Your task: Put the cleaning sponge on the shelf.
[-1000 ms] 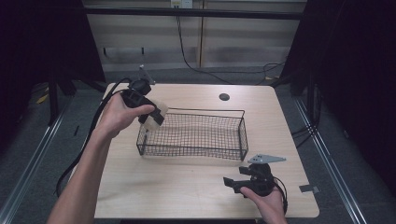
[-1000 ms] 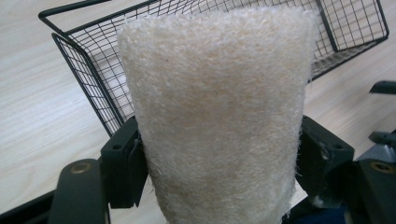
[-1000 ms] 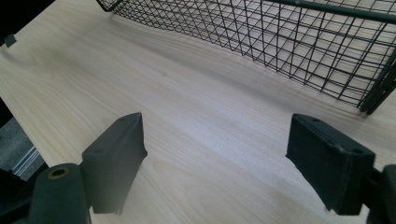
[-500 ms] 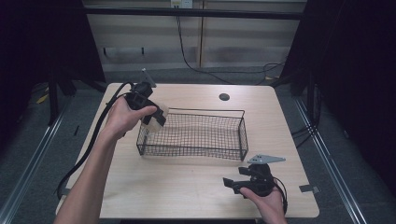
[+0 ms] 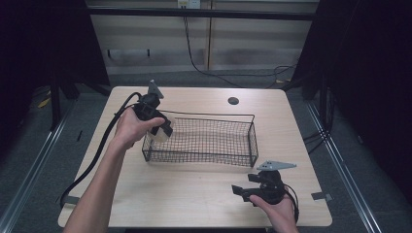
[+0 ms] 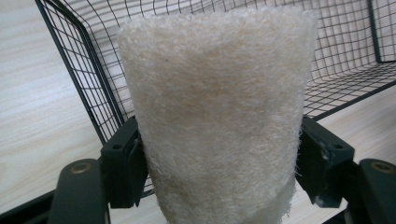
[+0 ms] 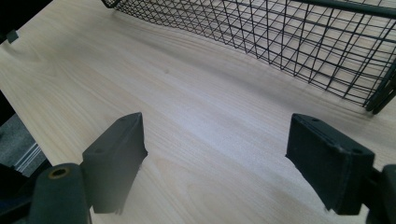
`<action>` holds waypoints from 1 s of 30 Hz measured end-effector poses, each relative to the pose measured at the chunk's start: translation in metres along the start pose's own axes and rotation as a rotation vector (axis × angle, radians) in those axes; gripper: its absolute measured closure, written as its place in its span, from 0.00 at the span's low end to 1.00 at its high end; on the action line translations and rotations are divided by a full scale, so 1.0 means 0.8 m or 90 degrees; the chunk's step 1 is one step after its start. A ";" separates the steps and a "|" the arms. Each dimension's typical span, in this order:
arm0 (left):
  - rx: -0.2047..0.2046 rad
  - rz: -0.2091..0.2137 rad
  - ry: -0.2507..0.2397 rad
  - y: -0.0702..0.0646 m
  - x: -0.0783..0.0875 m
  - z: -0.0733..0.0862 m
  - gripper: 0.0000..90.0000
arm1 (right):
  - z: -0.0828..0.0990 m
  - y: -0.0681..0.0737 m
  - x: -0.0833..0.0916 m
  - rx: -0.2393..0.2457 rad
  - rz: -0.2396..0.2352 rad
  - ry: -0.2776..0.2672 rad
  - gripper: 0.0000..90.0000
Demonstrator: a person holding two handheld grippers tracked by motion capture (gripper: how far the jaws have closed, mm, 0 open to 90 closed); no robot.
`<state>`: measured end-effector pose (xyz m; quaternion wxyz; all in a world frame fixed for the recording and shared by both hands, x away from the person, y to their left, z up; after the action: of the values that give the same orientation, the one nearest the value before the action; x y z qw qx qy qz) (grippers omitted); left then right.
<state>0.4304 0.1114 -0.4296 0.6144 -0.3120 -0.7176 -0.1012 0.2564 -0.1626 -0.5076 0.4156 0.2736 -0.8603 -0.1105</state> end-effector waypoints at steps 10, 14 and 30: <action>0.001 -0.020 0.014 0.005 -0.017 0.004 0.32 | 0.000 0.000 0.000 -0.001 -0.002 0.002 0.21; 0.007 -0.027 0.019 0.006 -0.022 0.004 0.32 | 0.000 0.001 0.000 0.000 -0.002 0.001 0.21; 0.007 -0.024 0.036 0.011 -0.040 0.010 0.32 | 0.001 0.001 0.000 0.002 -0.003 0.002 0.21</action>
<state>0.4303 0.1119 -0.4637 0.6341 -0.2918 -0.7064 -0.1175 0.2558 -0.1620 -0.5076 0.4164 0.2765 -0.8592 -0.1095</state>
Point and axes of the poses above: each handheld gripper's, and its own axes: x roughly backward along the jaws, z roughly out of its underside, y roughly to its left, the point moved 8 cm from there along -x, roughly forward along the jaws, and after that the axes turned 10 degrees about -x, right-handed, at the moved point
